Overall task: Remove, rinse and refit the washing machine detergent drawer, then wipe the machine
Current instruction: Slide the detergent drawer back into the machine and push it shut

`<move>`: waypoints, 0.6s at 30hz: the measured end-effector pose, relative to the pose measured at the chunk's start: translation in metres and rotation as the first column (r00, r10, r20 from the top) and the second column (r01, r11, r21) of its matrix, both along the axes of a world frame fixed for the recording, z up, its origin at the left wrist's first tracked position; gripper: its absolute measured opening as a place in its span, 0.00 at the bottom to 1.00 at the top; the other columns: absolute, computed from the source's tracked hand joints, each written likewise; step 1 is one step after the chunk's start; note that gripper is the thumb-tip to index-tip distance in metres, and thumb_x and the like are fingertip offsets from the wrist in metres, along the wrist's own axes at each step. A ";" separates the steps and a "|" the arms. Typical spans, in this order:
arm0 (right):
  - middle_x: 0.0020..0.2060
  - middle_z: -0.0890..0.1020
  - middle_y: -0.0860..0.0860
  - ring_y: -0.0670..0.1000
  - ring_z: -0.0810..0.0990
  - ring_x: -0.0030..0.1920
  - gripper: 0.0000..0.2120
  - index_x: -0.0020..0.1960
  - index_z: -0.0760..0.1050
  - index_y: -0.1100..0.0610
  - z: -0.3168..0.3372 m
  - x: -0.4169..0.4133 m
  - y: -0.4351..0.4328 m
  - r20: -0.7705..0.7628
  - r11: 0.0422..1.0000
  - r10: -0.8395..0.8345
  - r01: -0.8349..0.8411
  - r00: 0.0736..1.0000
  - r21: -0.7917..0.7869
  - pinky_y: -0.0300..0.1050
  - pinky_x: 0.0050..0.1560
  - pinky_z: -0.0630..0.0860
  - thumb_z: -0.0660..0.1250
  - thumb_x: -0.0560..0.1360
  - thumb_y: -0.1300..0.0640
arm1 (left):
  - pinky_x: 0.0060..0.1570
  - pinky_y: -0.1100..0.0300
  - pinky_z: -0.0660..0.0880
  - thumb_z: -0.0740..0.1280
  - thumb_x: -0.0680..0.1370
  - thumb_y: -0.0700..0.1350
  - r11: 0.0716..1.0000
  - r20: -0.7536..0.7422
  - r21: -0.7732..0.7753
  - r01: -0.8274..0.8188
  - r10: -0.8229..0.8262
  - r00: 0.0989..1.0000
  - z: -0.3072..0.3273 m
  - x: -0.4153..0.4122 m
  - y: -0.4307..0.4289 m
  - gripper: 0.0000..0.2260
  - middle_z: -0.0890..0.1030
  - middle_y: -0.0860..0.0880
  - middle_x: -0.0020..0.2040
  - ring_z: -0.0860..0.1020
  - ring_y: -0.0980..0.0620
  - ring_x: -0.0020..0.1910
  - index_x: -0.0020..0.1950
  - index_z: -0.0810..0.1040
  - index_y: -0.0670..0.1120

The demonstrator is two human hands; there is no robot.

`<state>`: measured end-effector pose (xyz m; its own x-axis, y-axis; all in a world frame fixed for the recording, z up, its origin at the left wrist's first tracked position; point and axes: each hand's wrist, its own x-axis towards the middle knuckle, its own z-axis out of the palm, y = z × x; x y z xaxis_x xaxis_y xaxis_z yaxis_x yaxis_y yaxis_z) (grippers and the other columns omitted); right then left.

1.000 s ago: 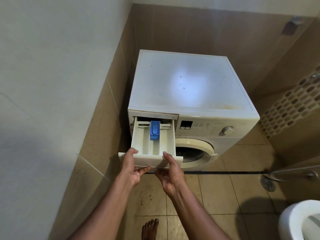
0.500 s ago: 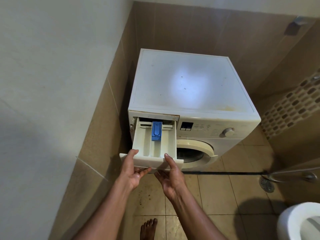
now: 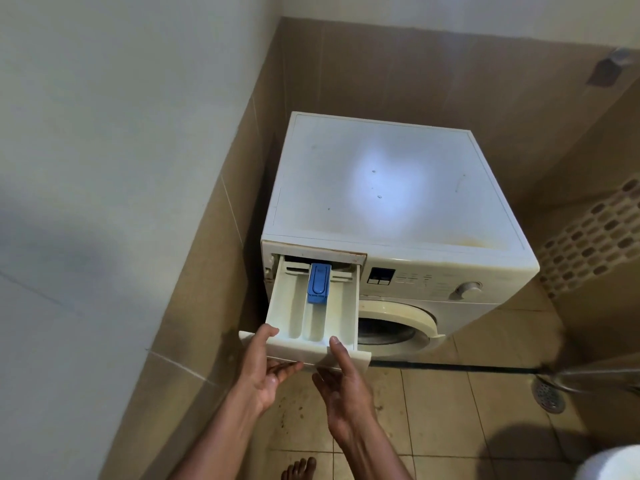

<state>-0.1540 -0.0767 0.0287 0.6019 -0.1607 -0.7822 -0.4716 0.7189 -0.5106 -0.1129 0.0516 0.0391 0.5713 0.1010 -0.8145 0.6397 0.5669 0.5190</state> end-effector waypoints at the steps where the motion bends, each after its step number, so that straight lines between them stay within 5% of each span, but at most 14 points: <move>1: 0.56 0.81 0.62 0.60 0.81 0.55 0.41 0.69 0.66 0.61 -0.005 -0.002 -0.002 0.002 0.998 0.024 -0.024 1.000 -0.059 0.53 0.56 0.79 0.80 0.62 0.51 | 0.56 0.39 0.78 0.68 0.75 0.43 1.000 0.000 0.003 -0.004 0.004 1.000 0.000 -0.001 -0.001 0.20 0.74 0.36 0.54 0.75 0.34 0.58 0.64 0.68 0.38; 4: 0.62 0.75 0.53 0.57 0.79 0.55 0.52 0.76 0.52 0.41 -0.015 -0.009 -0.013 -0.032 0.887 0.252 -0.244 0.967 -0.391 0.55 0.50 0.81 0.79 0.61 0.38 | 0.58 0.39 0.77 0.69 0.74 0.43 1.000 0.016 0.007 -0.009 0.009 1.000 0.002 -0.006 -0.001 0.23 0.73 0.35 0.55 0.75 0.34 0.58 0.65 0.66 0.40; 7: 0.64 0.72 0.51 0.54 0.73 0.62 0.51 0.70 0.62 0.42 -0.029 -0.016 -0.028 -0.072 0.644 0.496 -0.422 0.866 -0.638 0.56 0.58 0.78 0.75 0.53 0.25 | 0.59 0.38 0.77 0.71 0.74 0.43 1.000 0.036 0.001 -0.027 0.027 0.999 0.001 -0.009 0.000 0.24 0.72 0.34 0.57 0.75 0.34 0.58 0.66 0.66 0.41; 10: 0.66 0.61 0.49 0.53 0.62 0.69 0.48 0.72 0.61 0.45 -0.047 -0.021 -0.045 -0.128 0.401 0.626 -0.459 0.769 -0.793 0.51 0.67 0.70 0.77 0.59 0.32 | 0.57 0.37 0.77 0.71 0.74 0.43 0.999 0.066 -0.010 -0.049 0.050 0.997 -0.005 -0.011 -0.001 0.25 0.72 0.35 0.57 0.75 0.34 0.57 0.67 0.66 0.42; 11: 0.67 0.61 0.48 0.52 0.62 0.69 0.43 0.72 0.62 0.46 -0.051 -0.021 -0.051 -0.085 0.375 0.647 -0.414 0.757 -0.830 0.47 0.66 0.70 0.77 0.63 0.37 | 0.57 0.37 0.77 0.71 0.74 0.43 0.999 0.079 -0.007 -0.052 0.052 0.996 -0.007 -0.013 -0.002 0.25 0.72 0.35 0.57 0.75 0.34 0.55 0.67 0.66 0.43; 14: 0.64 0.73 0.45 0.47 0.74 0.64 0.30 0.68 0.67 0.43 -0.063 -0.018 -0.058 0.177 0.501 0.667 -0.259 0.724 -0.826 0.41 0.59 0.78 0.76 0.70 0.51 | 0.56 0.38 0.78 0.73 0.74 0.46 0.999 0.116 0.045 -0.015 0.009 0.993 -0.015 -0.017 0.000 0.25 0.74 0.35 0.56 0.78 0.35 0.54 0.66 0.67 0.42; 18: 0.54 0.82 0.44 0.44 0.79 0.57 0.20 0.59 0.72 0.39 -0.082 -0.014 -0.056 0.317 0.549 0.651 -0.139 0.690 -0.824 0.36 0.50 0.80 0.73 0.72 0.52 | 0.47 0.45 0.82 0.71 0.74 0.60 0.928 0.181 0.312 0.204 -0.269 0.946 -0.028 -0.024 0.011 0.24 0.82 0.32 0.49 0.84 0.36 0.46 0.58 0.70 0.44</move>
